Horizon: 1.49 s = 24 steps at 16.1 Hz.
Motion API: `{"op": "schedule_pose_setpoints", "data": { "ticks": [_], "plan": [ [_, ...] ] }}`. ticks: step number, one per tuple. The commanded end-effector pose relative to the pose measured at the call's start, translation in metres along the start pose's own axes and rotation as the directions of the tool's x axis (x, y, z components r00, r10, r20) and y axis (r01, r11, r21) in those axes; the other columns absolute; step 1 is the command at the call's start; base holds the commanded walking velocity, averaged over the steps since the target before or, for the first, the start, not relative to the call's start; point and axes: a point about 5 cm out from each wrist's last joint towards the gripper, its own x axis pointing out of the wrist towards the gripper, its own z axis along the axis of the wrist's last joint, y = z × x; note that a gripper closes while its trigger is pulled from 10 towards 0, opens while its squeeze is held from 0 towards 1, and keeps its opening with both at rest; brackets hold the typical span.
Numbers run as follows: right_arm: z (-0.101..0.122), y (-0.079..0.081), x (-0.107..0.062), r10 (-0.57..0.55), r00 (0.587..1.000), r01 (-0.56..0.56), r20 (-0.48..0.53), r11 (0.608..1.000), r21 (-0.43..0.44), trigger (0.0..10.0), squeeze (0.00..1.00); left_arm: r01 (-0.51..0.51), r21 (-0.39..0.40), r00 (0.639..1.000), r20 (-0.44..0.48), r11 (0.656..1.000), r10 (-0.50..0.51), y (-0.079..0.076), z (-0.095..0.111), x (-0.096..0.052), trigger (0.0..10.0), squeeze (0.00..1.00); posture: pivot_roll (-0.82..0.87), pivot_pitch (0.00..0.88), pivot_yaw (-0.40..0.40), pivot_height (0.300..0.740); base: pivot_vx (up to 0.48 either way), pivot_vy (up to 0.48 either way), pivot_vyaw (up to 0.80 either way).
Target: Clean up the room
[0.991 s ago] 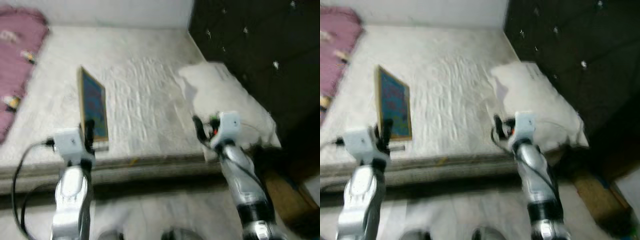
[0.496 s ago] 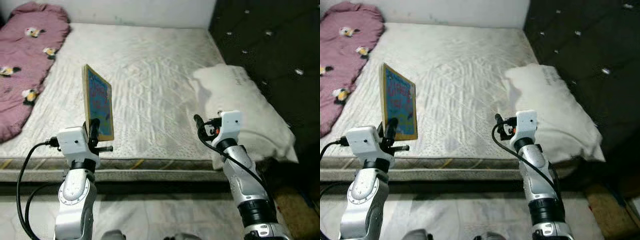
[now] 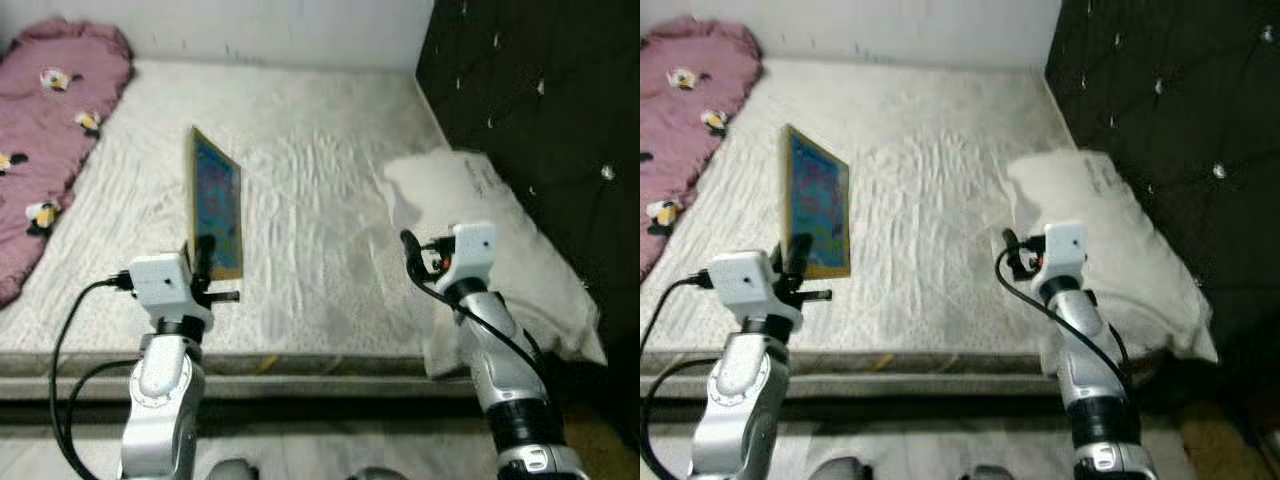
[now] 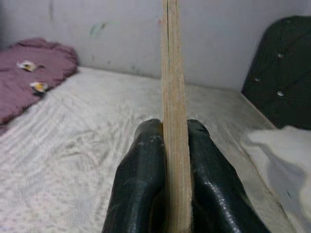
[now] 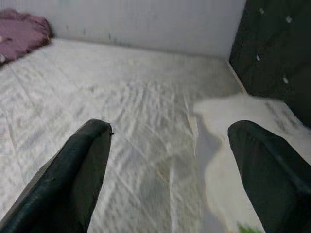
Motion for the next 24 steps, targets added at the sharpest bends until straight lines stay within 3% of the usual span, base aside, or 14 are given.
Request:
{"op": "schedule_pose_setpoints", "data": {
  "ticks": [1, 7, 13, 21, 24],
  "plan": [
    [0.0007, 0.0028, 0.0007, 0.015, 1.000, -0.015, 0.001, 1.000, -0.008, 10.0, 0.00, -0.028, 0.009, 0.999, 0.025, 1.000, 0.028, 0.0041, 0.0052, 0.0006, 10.0, 0.00, 0.00, 0.045, -0.052, 0.740, 0.000, 0.000, 0.00],
    [-0.0004, 0.0035, 0.0012, 0.019, 1.000, -0.019, -0.001, 1.000, -0.012, 10.0, 0.00, 0.012, -0.001, 0.999, 0.047, 1.000, -0.012, 0.0003, 0.0076, -0.0004, 10.0, 0.00, 0.00, 0.041, -0.052, 0.740, 0.126, 0.000, 0.00],
    [-0.0015, 0.0028, 0.0013, 0.017, 1.000, -0.017, -0.009, 1.000, -0.012, 10.0, 0.00, -0.063, 0.020, 0.998, 0.003, 0.998, 0.063, 0.0066, 0.0020, -0.0012, 10.0, 0.00, 0.00, 0.049, -0.055, 0.740, 0.051, 0.000, 0.00],
    [-0.0015, 0.0007, 0.0014, 0.012, 1.000, -0.012, -0.014, 1.000, -0.017, 10.0, 0.00, -0.060, 0.005, 0.998, 0.007, 0.998, 0.060, 0.0046, 0.0024, 0.0003, 10.0, 0.00, -0.01, 0.053, -0.058, 0.740, 0.000, -0.462, 0.00],
    [-0.0018, 0.0006, 0.0015, 0.013, 1.000, -0.013, -0.016, 1.000, -0.017, 10.0, 0.00, -0.062, 0.005, 0.998, 0.007, 0.998, 0.062, 0.0021, 0.0019, -0.0005, 10.0, 0.00, -0.01, 0.054, -0.059, 0.740, 0.000, 0.000, 0.00]
  ]
}}
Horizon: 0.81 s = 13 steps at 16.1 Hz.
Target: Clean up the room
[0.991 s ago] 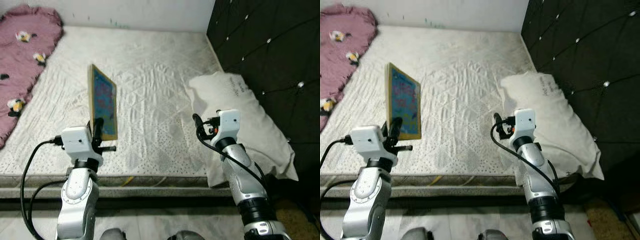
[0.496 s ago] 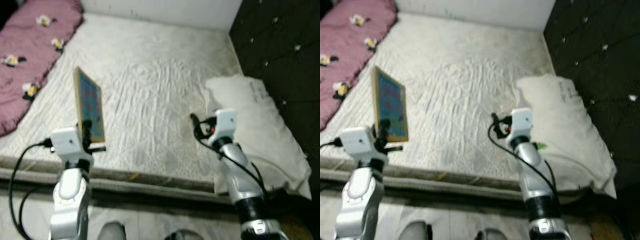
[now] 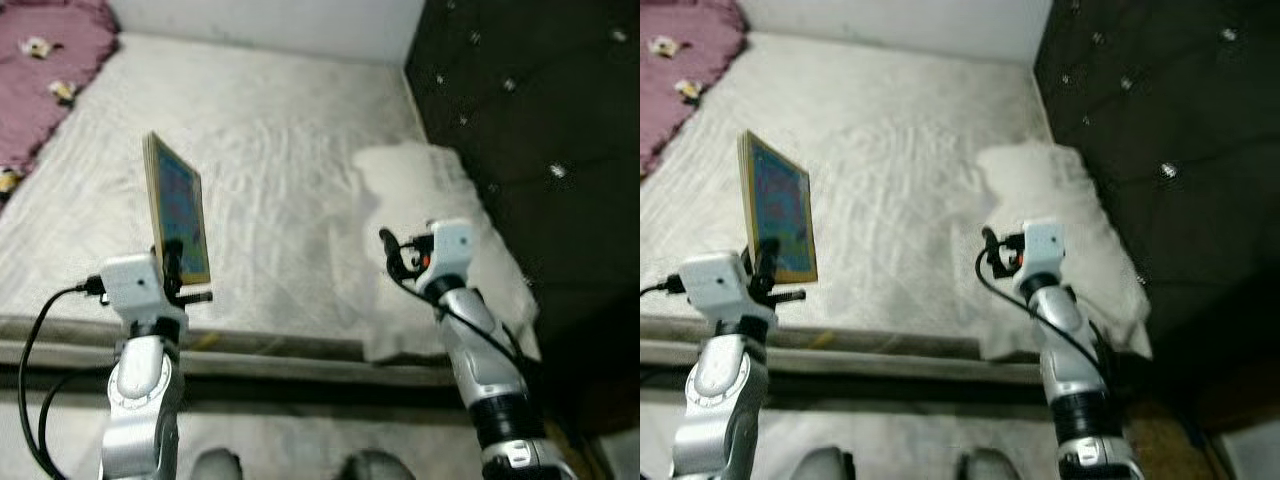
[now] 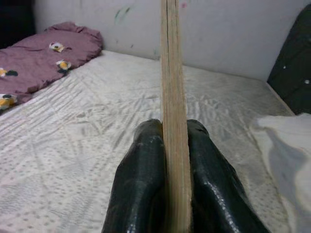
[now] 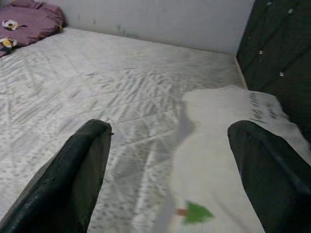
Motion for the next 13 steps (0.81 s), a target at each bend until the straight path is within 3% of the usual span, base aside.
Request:
{"op": "schedule_pose_setpoints", "data": {
  "ticks": [1, 6, 9, 13],
  "plan": [
    [-0.001, -0.008, -0.003, -0.024, 1.000, 0.024, -0.008, 1.000, -0.003, 10.0, 0.00, 0.024, -0.008, 0.999, 0.031, 1.000, -0.024, -0.009, 0.006, 0.000, 10.0, 0.00, -0.01, 0.054, -0.059, 0.740, 0.000, 0.000, 0.00],
    [-0.002, -0.008, -0.004, -0.025, 1.000, 0.025, -0.008, 1.000, -0.004, 10.0, 0.00, -0.013, -0.023, 1.000, 0.002, 1.000, 0.013, -0.003, 0.002, -0.001, 10.0, 0.00, -0.01, 0.057, -0.055, 0.740, 0.000, 0.000, 0.00],
    [-0.003, -0.013, -0.009, -0.035, 0.999, 0.035, -0.007, 0.999, -0.003, 10.0, 0.00, -0.025, -0.002, 1.000, -0.017, 1.000, 0.025, 0.012, -0.003, -0.011, 10.0, 0.00, -0.01, 0.060, -0.050, 0.740, 0.000, 0.000, 0.00],
    [-0.005, -0.017, -0.013, -0.042, 0.999, 0.042, -0.016, 0.999, -0.005, 10.0, 0.00, -0.020, 0.000, 1.000, -0.020, 1.000, 0.020, 0.015, -0.003, -0.018, 10.0, 0.00, -0.01, 0.061, -0.049, 0.740, 0.144, 0.000, 0.00]
  ]
}}
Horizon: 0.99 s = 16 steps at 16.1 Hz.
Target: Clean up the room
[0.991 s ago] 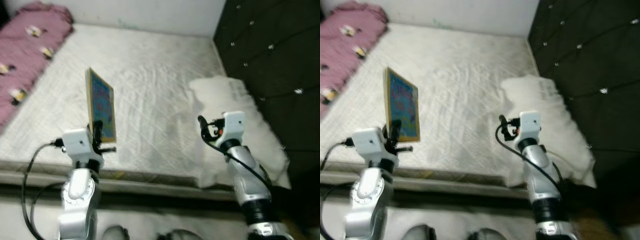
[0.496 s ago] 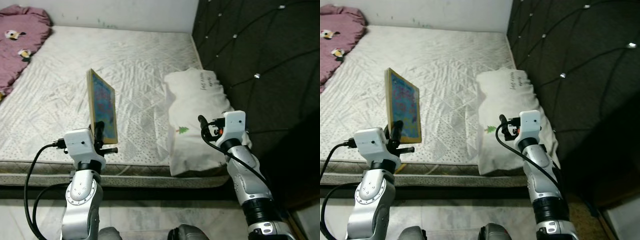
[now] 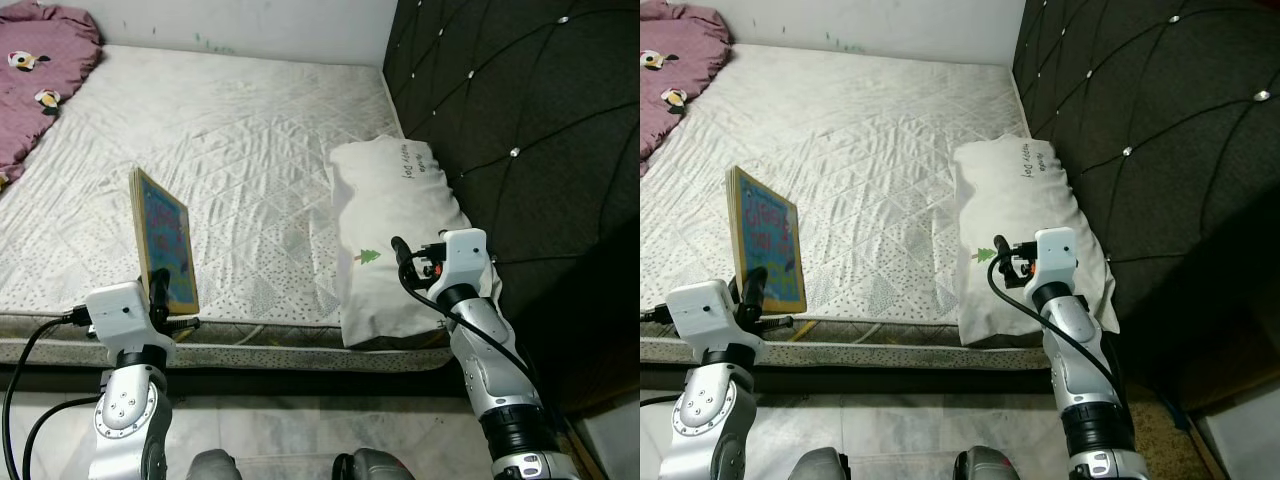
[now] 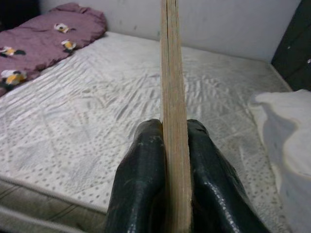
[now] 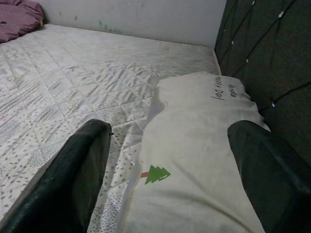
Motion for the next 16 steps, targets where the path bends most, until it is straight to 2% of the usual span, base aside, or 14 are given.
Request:
{"op": "schedule_pose_setpoints", "data": {
  "ticks": [1, 14, 16],
  "plan": [
    [0.0047, -0.0039, -0.0001, -0.005, 1.000, 0.006, 0.014, 1.000, -0.005, 10.0, 0.00, 0.035, -0.007, 0.997, 0.070, 0.999, -0.035, -0.0069, 0.0141, 0.0020, 10.0, 0.00, -0.01, 0.060, -0.049, 0.740, 0.341, 0.000, 0.00],
    [0.0068, -0.0039, -0.0019, -0.007, 1.000, 0.007, 0.022, 1.000, -0.008, 10.0, 0.00, 0.051, -0.016, 0.995, 0.083, 0.999, -0.050, -0.0080, 0.0172, 0.0019, 10.0, 0.00, 0.00, 0.057, -0.059, 0.740, 0.385, 0.000, 0.00],
    [0.0053, -0.0036, -0.0073, 0.010, 1.000, -0.010, 0.012, 1.000, 0.002, 10.0, 0.00, 0.047, -0.013, 0.995, 0.085, 0.999, -0.046, -0.0071, 0.0179, 0.0015, 10.0, 0.00, 0.00, 0.055, -0.060, 0.740, 0.394, 0.000, 0.00]
  ]
}}
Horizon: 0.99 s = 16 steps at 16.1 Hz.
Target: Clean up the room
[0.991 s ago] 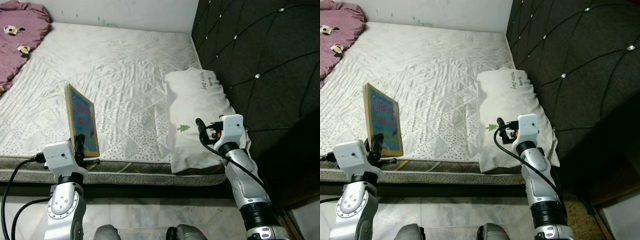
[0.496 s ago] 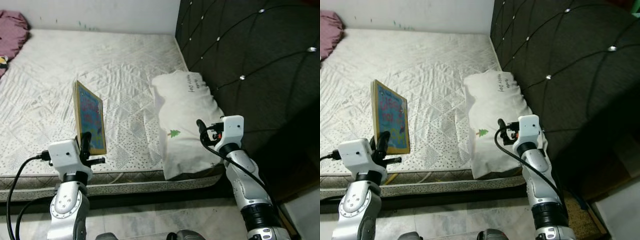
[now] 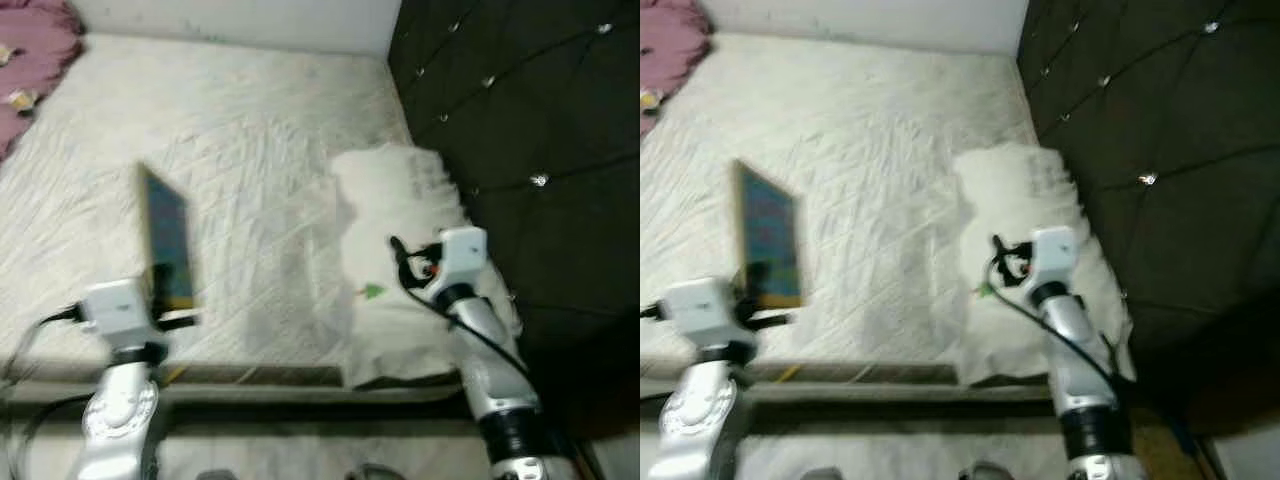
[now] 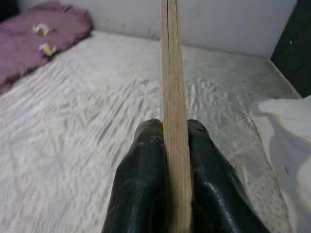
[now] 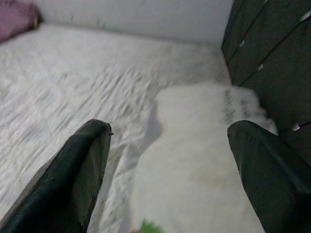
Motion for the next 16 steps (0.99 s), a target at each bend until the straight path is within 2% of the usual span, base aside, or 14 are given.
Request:
{"op": "schedule_pose_setpoints", "data": {
  "ticks": [1, 3, 6, 13, 16],
  "plan": [
    [-0.005, -0.013, -0.014, -0.021, 0.999, 0.020, -0.029, 1.000, -0.017, 10.0, 0.00, 0.046, -0.025, 0.997, 0.070, 0.999, -0.045, -0.014, 0.014, 0.000, 10.0, 0.00, 0.01, 0.053, -0.062, 0.740, 0.382, 0.000, 0.00],
    [-0.006, -0.015, -0.022, -0.011, 0.999, 0.010, -0.036, 1.000, -0.029, 10.0, 0.00, 0.037, -0.023, 0.997, 0.062, 0.999, -0.035, -0.011, 0.013, -0.004, 10.0, 0.00, 0.01, 0.052, -0.061, 0.740, 0.382, 0.000, 0.00],
    [-0.011, -0.018, -0.023, -0.019, 0.998, 0.018, -0.052, 0.999, -0.027, 10.0, 0.00, 0.014, -0.015, 0.999, 0.041, 1.000, -0.013, -0.010, 0.009, -0.005, 10.0, 0.00, 0.01, 0.040, -0.057, 0.740, 0.311, 0.000, 0.00],
    [-0.012, -0.015, -0.023, -0.003, 0.997, 0.001, -0.072, 1.000, -0.020, 10.0, 0.00, 0.003, -0.030, 1.000, 0.020, 1.000, -0.002, -0.011, 0.006, -0.005, 10.0, 0.00, 0.01, 0.031, -0.060, 0.740, 0.000, 0.000, 0.00],
    [-0.011, -0.015, -0.022, -0.006, 0.997, 0.004, -0.074, 1.000, -0.022, 10.0, 0.00, 0.021, -0.047, 1.000, 0.012, 0.999, -0.021, -0.014, 0.006, -0.004, 10.0, 0.00, 0.01, 0.043, -0.062, 0.740, 0.000, 0.401, 0.00]
  ]
}}
